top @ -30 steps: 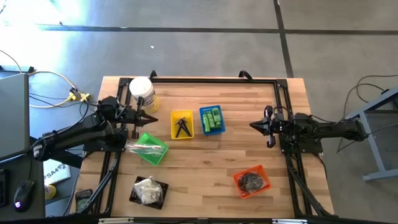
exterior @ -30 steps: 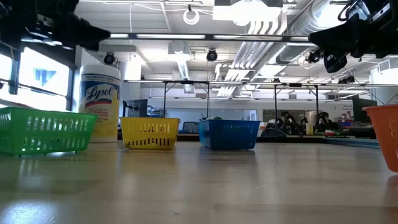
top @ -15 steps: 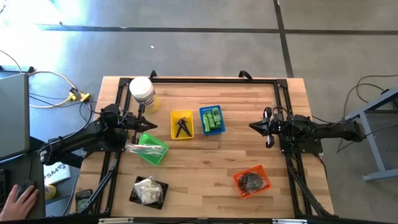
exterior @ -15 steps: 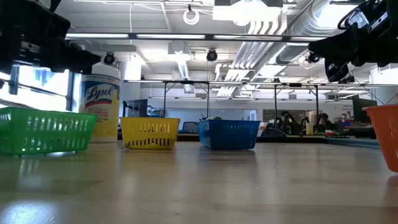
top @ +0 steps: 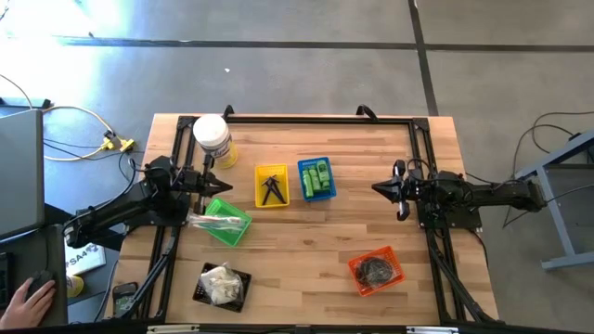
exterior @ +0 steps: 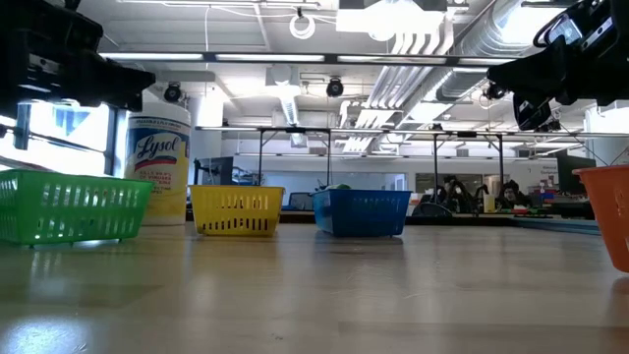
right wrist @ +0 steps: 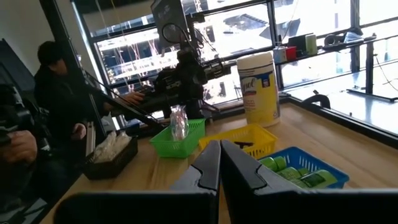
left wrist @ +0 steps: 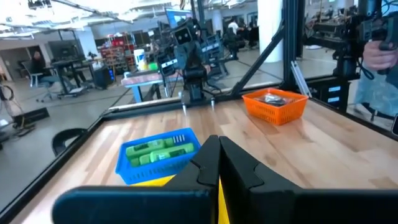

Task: Pick & Place Travel size toiletries
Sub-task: Return to Home Position

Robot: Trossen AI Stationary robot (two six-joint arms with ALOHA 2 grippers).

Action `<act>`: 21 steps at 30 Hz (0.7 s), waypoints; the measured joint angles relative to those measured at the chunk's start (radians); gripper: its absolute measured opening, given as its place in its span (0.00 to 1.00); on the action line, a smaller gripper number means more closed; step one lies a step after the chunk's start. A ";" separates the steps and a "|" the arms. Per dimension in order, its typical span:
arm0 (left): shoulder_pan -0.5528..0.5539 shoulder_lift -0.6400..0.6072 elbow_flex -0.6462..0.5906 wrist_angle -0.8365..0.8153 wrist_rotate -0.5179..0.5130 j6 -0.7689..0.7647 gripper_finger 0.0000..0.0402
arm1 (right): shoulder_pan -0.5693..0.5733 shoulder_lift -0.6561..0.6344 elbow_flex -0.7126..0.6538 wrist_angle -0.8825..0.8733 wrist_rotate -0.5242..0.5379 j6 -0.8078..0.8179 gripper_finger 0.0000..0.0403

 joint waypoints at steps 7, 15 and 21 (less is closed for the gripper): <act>0.000 0.006 -0.002 -0.007 -0.035 -0.032 0.00 | 0.000 0.000 -0.001 -0.016 -0.001 0.024 0.01; 0.000 0.023 -0.002 -0.012 -0.065 -0.010 0.00 | 0.000 0.000 -0.002 -0.017 0.001 0.065 0.01; 0.000 0.063 0.000 -0.023 -0.099 -0.010 0.00 | 0.000 0.000 -0.002 -0.036 0.004 0.072 0.01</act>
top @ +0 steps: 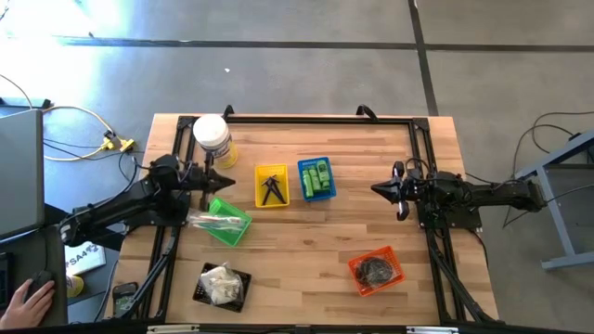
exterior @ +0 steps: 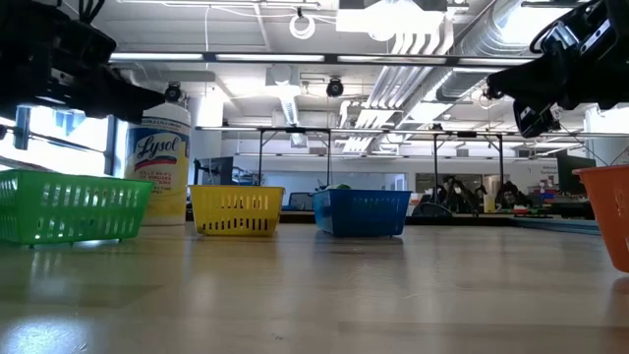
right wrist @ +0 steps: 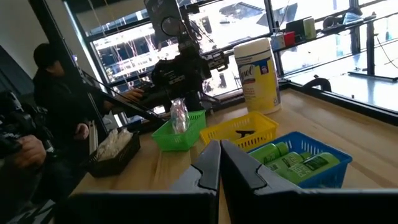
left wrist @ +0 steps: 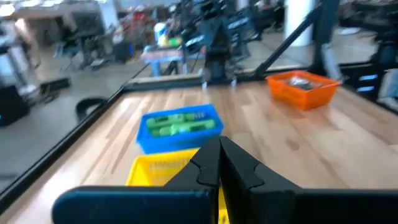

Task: Pick & Place Travel size toiletries
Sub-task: Return to Home Position

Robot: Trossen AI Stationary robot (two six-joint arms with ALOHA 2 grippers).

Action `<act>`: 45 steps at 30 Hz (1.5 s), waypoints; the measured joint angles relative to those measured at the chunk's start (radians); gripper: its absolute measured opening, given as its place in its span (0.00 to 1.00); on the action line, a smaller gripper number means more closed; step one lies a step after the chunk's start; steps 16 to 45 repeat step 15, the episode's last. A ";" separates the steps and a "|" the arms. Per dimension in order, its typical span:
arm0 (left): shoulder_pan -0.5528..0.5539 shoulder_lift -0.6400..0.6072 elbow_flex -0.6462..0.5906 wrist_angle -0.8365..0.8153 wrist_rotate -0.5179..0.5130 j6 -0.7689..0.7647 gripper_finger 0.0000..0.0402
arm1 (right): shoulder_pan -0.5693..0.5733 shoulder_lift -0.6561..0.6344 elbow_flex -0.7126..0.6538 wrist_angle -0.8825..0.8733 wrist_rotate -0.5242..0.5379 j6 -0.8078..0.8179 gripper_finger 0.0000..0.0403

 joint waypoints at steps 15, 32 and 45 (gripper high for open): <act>0.000 0.012 0.029 -0.099 0.070 0.084 0.00 | 0.000 0.000 0.000 -0.003 -0.005 0.001 0.01; 0.000 0.012 0.029 -0.099 0.070 0.084 0.00 | 0.000 0.000 0.000 -0.003 -0.005 0.001 0.01; 0.000 0.012 0.029 -0.099 0.070 0.084 0.00 | 0.000 0.000 0.000 -0.003 -0.005 0.001 0.01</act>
